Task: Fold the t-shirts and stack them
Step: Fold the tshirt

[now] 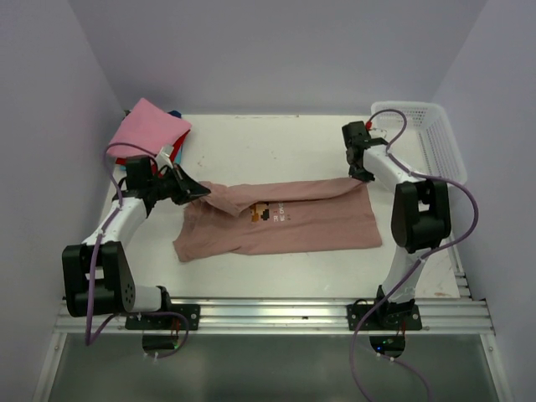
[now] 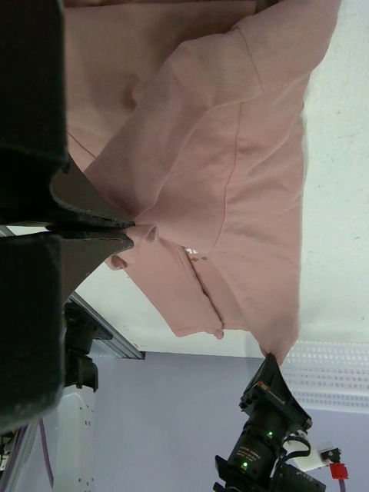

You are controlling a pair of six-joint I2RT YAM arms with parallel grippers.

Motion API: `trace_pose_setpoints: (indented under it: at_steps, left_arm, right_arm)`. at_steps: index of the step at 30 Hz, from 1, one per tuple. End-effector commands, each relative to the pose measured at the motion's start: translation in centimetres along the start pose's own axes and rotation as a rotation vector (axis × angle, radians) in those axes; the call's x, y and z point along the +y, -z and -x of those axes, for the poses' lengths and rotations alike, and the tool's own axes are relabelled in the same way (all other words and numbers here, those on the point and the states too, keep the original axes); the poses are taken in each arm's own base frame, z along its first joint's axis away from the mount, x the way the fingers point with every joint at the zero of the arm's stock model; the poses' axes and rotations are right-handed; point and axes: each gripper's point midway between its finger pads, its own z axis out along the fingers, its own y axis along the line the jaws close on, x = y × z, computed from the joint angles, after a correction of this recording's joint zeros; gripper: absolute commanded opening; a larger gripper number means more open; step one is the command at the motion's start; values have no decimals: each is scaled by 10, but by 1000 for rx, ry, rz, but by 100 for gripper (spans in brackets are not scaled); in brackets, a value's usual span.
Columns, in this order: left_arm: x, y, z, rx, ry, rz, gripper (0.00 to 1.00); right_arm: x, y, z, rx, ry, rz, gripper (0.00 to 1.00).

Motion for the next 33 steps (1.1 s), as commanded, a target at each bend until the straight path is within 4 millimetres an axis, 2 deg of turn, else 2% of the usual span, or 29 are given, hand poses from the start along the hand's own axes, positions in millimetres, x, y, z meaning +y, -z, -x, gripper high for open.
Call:
trace_pose_setpoints:
  at_steps: [1,5,9,12,23,28,29,31,32,33]
  left_arm:
    - [0,7,-5,3,-23,2,0]
    - [10,6,-18,29,-1,22,0]
    - [19,8,-27,43,10,55,0]
    - [23,10,-30,47,10,74,0]
    - [31,13,-36,54,20,104,0]
    - [34,13,-42,66,28,105,0]
    - [34,14,-44,71,29,99,4]
    - [32,16,-46,70,30,100,29]
    - [34,17,-46,64,31,117,61]
    - [27,21,-42,41,10,108,100]
  right_arm:
    - [-3,22,7,-45,-52,30,0]
    - [-6,24,-5,-34,-44,32,0]
    - [-10,29,-8,-35,-38,25,0]
    - [-12,31,-9,-39,-36,24,0]
    - [-18,25,-33,-8,-11,4,0]
    - [-20,24,-36,-3,-4,-6,0]
    - [-20,24,-35,-5,-4,-4,4]
    - [-21,26,-34,-6,-8,-4,23]
    - [-21,27,-34,-4,-7,-3,37]
    - [-21,30,-32,-8,-11,3,42]
